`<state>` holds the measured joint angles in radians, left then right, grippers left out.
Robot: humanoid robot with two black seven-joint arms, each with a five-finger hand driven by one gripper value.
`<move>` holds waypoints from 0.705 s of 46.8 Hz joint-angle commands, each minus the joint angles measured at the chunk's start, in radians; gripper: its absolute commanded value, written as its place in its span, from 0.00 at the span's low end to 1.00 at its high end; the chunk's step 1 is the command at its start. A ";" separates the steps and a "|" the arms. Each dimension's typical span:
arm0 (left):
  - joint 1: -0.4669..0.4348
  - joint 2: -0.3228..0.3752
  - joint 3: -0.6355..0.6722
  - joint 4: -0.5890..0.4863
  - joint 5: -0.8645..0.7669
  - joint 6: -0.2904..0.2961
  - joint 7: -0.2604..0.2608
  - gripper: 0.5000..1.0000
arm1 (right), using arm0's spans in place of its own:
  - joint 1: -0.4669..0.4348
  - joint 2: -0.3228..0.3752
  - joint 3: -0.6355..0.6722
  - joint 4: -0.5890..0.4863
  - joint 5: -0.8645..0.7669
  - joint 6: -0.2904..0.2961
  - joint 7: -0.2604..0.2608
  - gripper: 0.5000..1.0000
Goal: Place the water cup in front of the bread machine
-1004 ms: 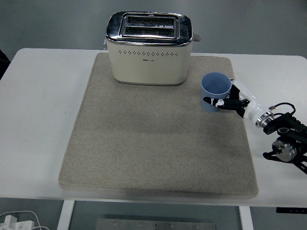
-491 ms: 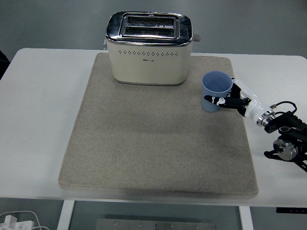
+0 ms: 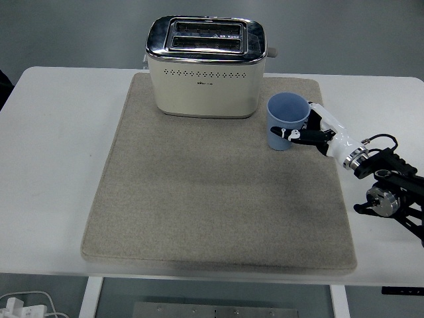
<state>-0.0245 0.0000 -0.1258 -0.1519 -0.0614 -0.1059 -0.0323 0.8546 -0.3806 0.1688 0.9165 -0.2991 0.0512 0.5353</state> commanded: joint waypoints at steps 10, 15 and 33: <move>0.000 0.000 0.000 0.000 0.000 0.000 0.000 1.00 | 0.026 0.028 -0.008 0.045 0.002 -0.021 0.000 0.00; 0.000 0.000 0.000 0.000 0.000 0.000 0.000 1.00 | 0.041 0.046 -0.014 0.047 0.003 -0.024 -0.001 0.00; 0.000 0.000 0.000 0.000 0.000 0.000 0.000 1.00 | 0.054 0.132 -0.017 0.044 -0.003 -0.050 -0.001 0.00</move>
<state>-0.0247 0.0000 -0.1257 -0.1519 -0.0619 -0.1059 -0.0321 0.9042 -0.2656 0.1534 0.9608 -0.3018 0.0074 0.5338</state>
